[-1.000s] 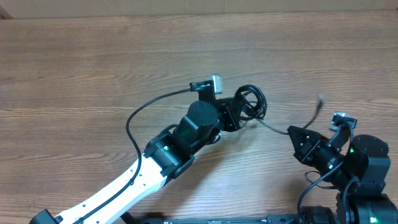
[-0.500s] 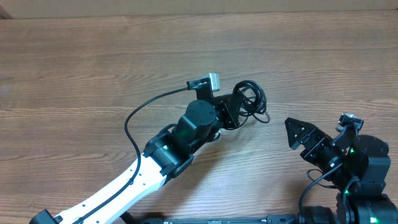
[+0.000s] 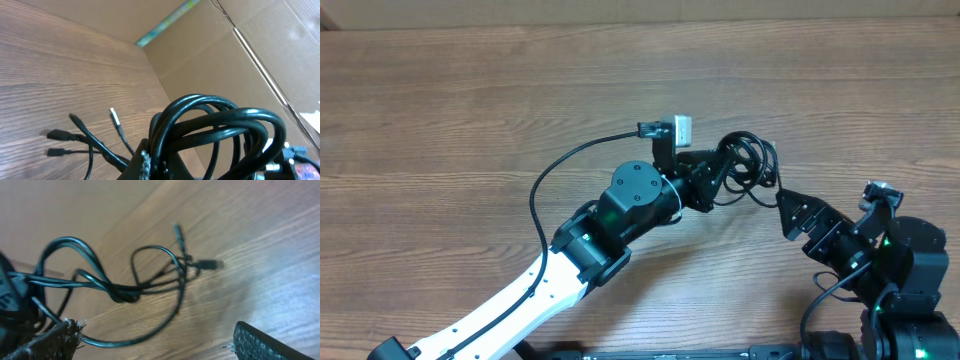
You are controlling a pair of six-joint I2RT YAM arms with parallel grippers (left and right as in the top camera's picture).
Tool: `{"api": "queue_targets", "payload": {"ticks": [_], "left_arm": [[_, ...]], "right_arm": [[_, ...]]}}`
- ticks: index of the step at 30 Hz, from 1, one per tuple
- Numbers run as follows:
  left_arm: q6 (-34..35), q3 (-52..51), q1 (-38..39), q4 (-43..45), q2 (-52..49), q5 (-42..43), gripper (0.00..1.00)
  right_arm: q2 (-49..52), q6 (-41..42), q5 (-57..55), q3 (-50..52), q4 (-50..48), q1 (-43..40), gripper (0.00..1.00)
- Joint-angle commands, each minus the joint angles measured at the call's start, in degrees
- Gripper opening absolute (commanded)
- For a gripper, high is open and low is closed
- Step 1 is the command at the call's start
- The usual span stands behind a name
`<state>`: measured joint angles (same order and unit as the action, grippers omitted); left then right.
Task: Untangle cables
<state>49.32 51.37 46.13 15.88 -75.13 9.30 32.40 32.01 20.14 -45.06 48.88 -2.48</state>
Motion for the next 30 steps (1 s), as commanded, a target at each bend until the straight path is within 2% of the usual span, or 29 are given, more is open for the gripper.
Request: {"api": "queue_targets", "payload": {"ticks": [1,13,19,30], "left_arm": [[-1.33,1.27,0.02,1.16,0.24,3.02,0.04],[-1.33,1.27,0.13,4.98,0.24,11.91,0.04],[-2.25,1.27,0.13,5.42,0.24,23.65,0.04],[-2.36,1.27,0.13,6.62,0.24,26.86,0.04]], "right_arm": [[-0.39,-2.27,3.13,-1.14,-0.98,0.22,0.96],[-0.39,-2.23,2.45,-1.14,-1.09,0.22,0.95],[-0.39,-2.01,-0.26,-1.14,-0.48,0.22,0.93],[-0.39,-2.03,-4.9,-1.14,1.55,0.22,0.93]]}}
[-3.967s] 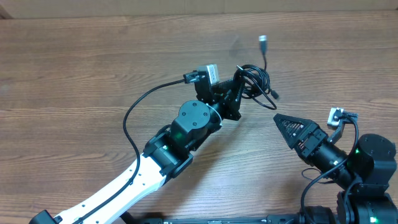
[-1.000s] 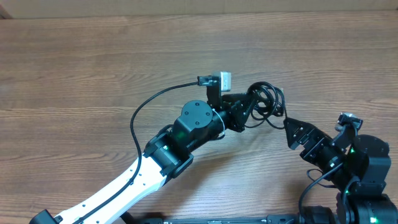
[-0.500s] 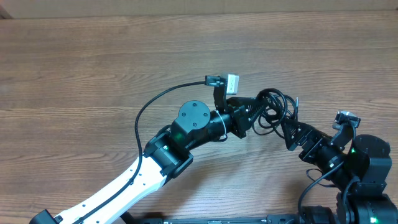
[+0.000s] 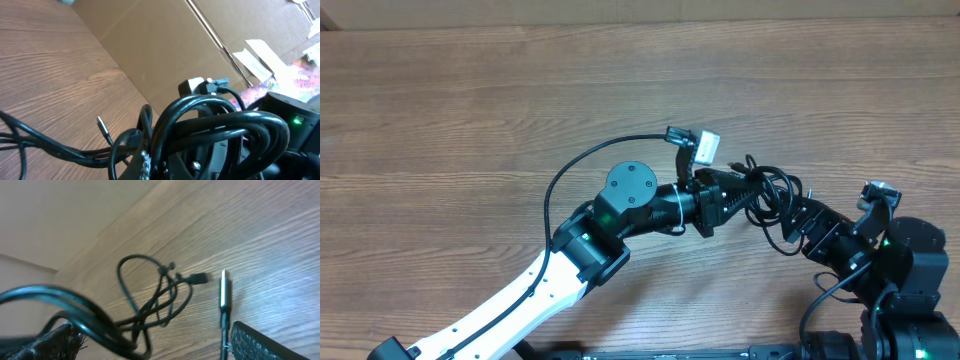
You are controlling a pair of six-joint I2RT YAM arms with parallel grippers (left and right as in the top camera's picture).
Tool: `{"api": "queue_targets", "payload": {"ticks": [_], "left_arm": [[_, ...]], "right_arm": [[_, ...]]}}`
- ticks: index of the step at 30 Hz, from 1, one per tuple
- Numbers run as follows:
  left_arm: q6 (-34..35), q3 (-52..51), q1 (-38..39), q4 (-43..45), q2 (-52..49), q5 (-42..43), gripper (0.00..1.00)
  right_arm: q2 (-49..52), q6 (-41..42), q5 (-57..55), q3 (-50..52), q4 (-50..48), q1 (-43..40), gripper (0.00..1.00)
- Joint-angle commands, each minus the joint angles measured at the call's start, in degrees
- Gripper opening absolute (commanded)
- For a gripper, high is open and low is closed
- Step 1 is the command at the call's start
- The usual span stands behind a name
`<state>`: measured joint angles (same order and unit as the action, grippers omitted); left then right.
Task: Untangle cables
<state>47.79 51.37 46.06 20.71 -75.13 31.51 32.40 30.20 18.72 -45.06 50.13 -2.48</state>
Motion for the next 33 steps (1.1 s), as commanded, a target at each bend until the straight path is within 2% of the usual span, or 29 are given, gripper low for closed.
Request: {"api": "queue_targets", "payload": {"ticks": [1,9,17,22,26,33], "left_arm": [[-0.81,1.27,0.17,2.36,0.24,5.01,0.04],[3.98,1.27,0.2,12.94,0.24,12.57,0.04],[8.63,1.27,0.17,22.97,0.24,18.14,0.04],[8.57,1.27,0.07,23.71,0.26,18.78,0.04],[8.55,1.27,-0.02,23.78,0.26,18.95,0.04],[8.35,1.27,-4.39,23.1,0.26,19.39,0.04]], "right_arm": [[-0.39,-0.22,-3.74,-1.14,0.59,0.22,0.93],[-0.37,-0.22,-5.57,-1.07,0.9,0.22,0.93],[0.44,-0.2,-15.96,-1.03,1.27,0.22,0.93],[4.22,0.5,-26.1,-1.03,7.08,0.22,0.93],[8.0,4.94,-35.1,-1.03,11.85,0.22,0.93],[12.26,9.29,-36.63,-1.03,13.53,0.22,0.93]]}}
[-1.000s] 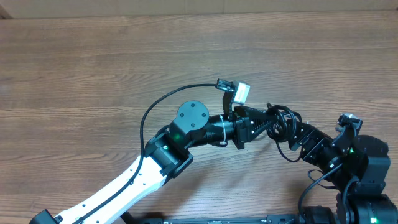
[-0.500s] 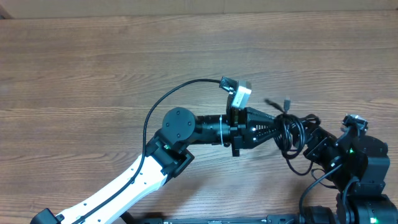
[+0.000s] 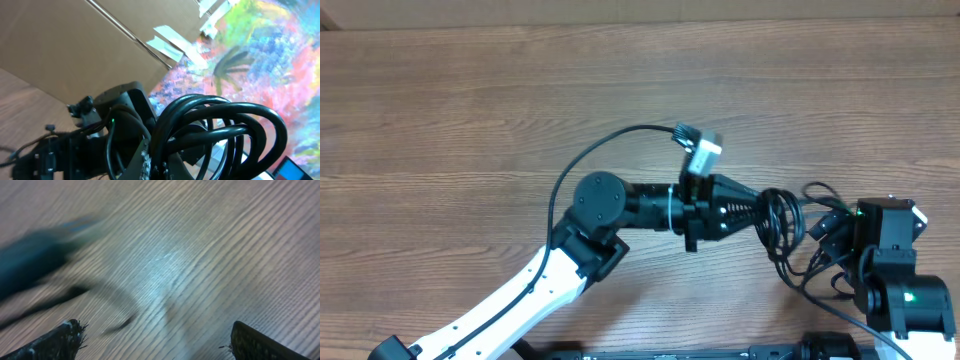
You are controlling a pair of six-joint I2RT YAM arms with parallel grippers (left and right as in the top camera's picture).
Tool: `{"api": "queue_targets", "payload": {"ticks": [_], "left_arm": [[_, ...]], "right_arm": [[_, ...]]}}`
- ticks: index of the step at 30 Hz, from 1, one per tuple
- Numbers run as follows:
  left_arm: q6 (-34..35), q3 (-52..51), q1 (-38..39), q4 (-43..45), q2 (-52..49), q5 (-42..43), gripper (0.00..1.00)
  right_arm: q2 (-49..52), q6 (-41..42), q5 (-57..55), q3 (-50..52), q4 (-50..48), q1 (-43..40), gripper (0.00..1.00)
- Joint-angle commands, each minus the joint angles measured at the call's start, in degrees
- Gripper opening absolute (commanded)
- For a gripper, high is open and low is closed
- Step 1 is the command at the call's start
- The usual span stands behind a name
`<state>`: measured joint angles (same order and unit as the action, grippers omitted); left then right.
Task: Untangle cables
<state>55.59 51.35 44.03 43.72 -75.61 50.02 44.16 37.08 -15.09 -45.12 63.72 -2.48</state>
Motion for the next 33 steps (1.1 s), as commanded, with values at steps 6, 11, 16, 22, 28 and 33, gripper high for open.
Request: {"api": "queue_targets", "payload": {"ticks": [6,11,16,22,28,33], "left_arm": [[0.11,1.29,-9.49,-4.9,0.72,0.85,0.04],[-0.46,1.29,-12.28,-10.58,0.72,0.83,0.04],[-8.07,1.29,-12.26,-14.45,0.72,0.96,0.04],[-22.32,1.29,-12.26,-18.14,0.72,2.14,0.04],[-38.21,1.29,-12.26,-18.25,0.72,9.09,0.04],[-39.36,1.29,-12.26,-18.25,0.72,9.14,0.04]], "right_arm": [[0.92,2.4,-1.16,-0.96,0.04,0.22,0.93],[0.92,2.03,2.95,-0.96,-1.11,0.22,0.98],[0.92,-5.84,15.61,-0.96,-6.67,0.22,1.0],[0.92,-14.88,32.2,-0.96,-12.41,0.22,1.0],[0.92,-22.86,50.16,-0.98,-16.72,0.22,1.0],[0.92,-26.56,56.81,-0.98,-17.64,0.22,1.0]]}}
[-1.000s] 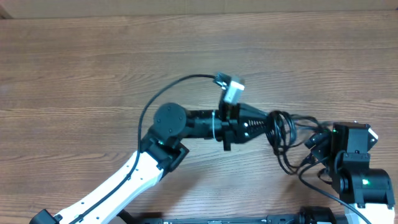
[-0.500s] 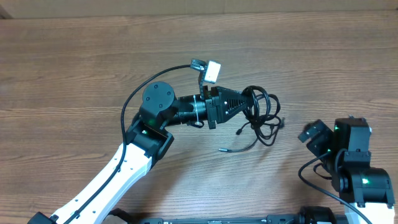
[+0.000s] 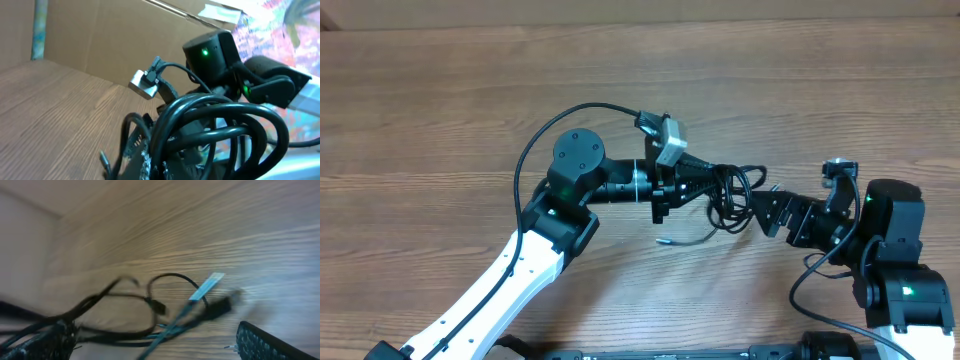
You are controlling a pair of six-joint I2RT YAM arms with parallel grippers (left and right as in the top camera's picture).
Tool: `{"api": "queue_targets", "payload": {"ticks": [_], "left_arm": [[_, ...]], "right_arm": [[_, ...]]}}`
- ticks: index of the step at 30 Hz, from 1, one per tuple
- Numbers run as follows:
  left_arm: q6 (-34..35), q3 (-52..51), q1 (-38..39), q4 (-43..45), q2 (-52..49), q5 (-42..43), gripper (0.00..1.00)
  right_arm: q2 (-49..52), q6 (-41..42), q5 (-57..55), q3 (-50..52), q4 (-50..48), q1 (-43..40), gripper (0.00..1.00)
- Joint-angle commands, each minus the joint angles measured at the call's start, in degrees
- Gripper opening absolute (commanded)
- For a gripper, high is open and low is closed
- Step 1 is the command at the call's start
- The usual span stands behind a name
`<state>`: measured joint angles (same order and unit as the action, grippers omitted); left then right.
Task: Untangle cables
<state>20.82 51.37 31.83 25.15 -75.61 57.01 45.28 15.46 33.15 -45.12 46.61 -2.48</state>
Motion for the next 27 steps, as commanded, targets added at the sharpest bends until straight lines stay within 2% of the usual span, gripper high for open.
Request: {"api": "queue_targets", "payload": {"ticks": [1,7,12,17,22,27], "left_arm": [[-4.59,1.27,-0.07,0.33,0.72,2.14,0.04],[-6.64,1.27,-0.07,0.31,0.72,2.16,0.04],[-13.07,1.27,-0.07,-0.63,0.72,2.99,0.04],[-19.65,1.27,-0.07,-6.14,0.72,2.75,0.04],[-20.48,1.27,-0.07,-9.44,0.72,2.29,0.04],[-20.37,1.27,-0.11,-13.25,0.72,-3.21,0.04]], "right_arm": [[-0.2,-6.16,9.88,-0.98,-0.5,0.22,1.0],[-0.2,-9.84,13.33,-0.98,-0.35,0.22,1.0],[-0.2,-10.49,13.7,-0.98,-0.02,0.22,1.0],[-0.2,-10.47,13.66,-0.98,-0.07,0.22,1.0],[-0.2,-10.4,13.68,-0.98,-0.04,0.22,1.0],[-0.2,-10.38,14.64,-1.4,-0.02,0.22,1.0]]}}
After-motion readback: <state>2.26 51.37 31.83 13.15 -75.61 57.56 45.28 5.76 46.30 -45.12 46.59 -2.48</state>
